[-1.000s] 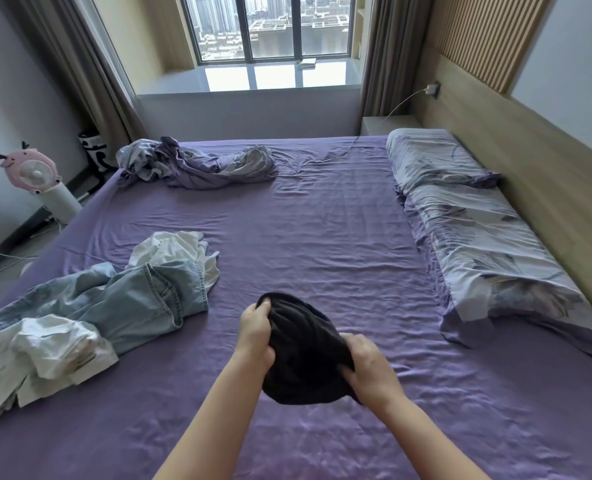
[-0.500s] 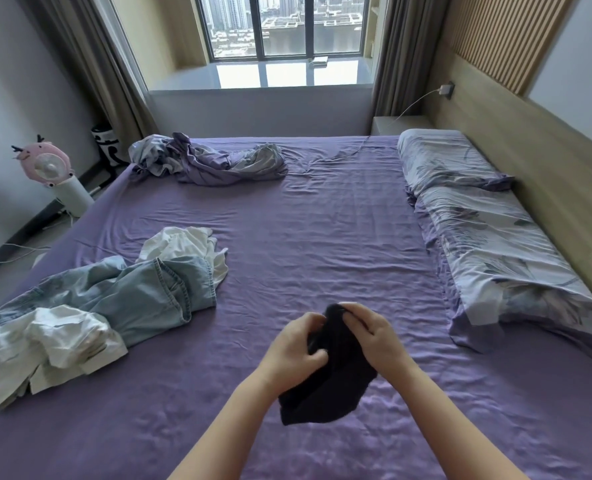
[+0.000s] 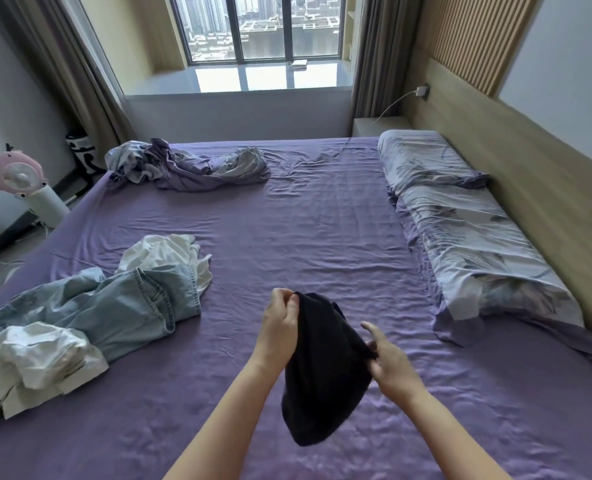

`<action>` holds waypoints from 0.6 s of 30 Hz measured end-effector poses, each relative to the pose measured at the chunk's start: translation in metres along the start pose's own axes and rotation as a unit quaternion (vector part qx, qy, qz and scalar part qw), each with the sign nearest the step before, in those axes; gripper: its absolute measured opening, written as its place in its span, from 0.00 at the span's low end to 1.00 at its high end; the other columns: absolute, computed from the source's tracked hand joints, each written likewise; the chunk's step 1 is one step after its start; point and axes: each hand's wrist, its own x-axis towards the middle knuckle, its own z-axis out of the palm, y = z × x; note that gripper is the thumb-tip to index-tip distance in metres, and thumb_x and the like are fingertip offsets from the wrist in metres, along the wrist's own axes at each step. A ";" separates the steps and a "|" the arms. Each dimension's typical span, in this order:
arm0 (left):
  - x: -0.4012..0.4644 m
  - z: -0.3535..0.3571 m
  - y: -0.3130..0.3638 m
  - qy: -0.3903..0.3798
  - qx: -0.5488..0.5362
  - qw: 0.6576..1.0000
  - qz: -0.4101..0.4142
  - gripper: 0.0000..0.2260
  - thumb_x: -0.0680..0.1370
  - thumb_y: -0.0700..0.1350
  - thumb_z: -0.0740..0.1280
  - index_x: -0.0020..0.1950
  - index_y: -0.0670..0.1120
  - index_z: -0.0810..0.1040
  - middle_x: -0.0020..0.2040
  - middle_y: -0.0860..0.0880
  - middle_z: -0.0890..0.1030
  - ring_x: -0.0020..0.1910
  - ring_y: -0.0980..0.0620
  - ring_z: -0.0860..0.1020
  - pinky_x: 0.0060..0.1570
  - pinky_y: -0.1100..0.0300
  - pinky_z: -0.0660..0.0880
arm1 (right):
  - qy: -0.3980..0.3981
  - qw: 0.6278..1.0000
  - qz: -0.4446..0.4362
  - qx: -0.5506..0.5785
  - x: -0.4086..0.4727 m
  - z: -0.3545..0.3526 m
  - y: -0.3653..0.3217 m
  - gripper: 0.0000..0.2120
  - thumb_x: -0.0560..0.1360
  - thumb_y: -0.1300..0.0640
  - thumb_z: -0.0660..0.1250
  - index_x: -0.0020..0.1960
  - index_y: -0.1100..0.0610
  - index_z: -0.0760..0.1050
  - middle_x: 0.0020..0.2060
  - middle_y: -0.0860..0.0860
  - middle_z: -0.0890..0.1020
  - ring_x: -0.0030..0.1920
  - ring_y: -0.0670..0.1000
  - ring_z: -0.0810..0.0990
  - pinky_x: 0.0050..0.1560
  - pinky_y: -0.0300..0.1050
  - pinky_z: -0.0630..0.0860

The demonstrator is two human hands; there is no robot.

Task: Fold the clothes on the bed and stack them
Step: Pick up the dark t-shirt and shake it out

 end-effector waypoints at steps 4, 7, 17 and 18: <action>0.008 -0.007 -0.004 0.022 -0.021 0.999 -0.022 0.04 0.82 0.42 0.58 0.49 0.43 0.70 0.42 0.51 0.73 0.43 0.53 0.71 0.42 0.64 0.63 | 0.118 0.992 -0.011 0.049 0.000 0.000 -0.005 0.22 0.70 0.69 0.66 0.63 0.58 0.71 0.45 0.47 0.77 0.48 0.51 0.78 0.50 0.45 0.74; 0.008 -0.002 -0.003 0.023 -0.023 0.999 -0.020 0.04 0.82 0.42 0.58 0.49 0.43 0.70 0.41 0.52 0.73 0.41 0.56 0.71 0.37 0.67 0.64 | 0.147 0.976 -0.137 0.083 0.000 0.009 -0.040 0.13 0.69 0.56 0.70 0.52 0.56 0.75 0.47 0.46 0.76 0.50 0.48 0.76 0.52 0.43 0.74; 0.002 -0.030 -0.016 0.079 0.061 0.992 0.077 0.03 0.81 0.41 0.61 0.47 0.46 0.70 0.37 0.55 0.74 0.37 0.59 0.73 0.37 0.69 0.66 | 0.127 0.976 -0.078 0.160 0.005 0.004 -0.061 0.08 0.74 0.61 0.68 0.41 0.49 0.76 0.36 0.46 0.78 0.39 0.40 0.76 0.41 0.32 0.68; 0.003 -0.034 -0.024 0.076 0.101 0.987 0.099 0.04 0.80 0.42 0.62 0.46 0.47 0.71 0.35 0.55 0.74 0.35 0.58 0.73 0.37 0.67 0.65 | 0.129 0.970 -0.064 0.195 0.007 -0.004 -0.064 0.10 0.75 0.62 0.67 0.40 0.48 0.74 0.35 0.45 0.78 0.37 0.38 0.75 0.40 0.32 0.68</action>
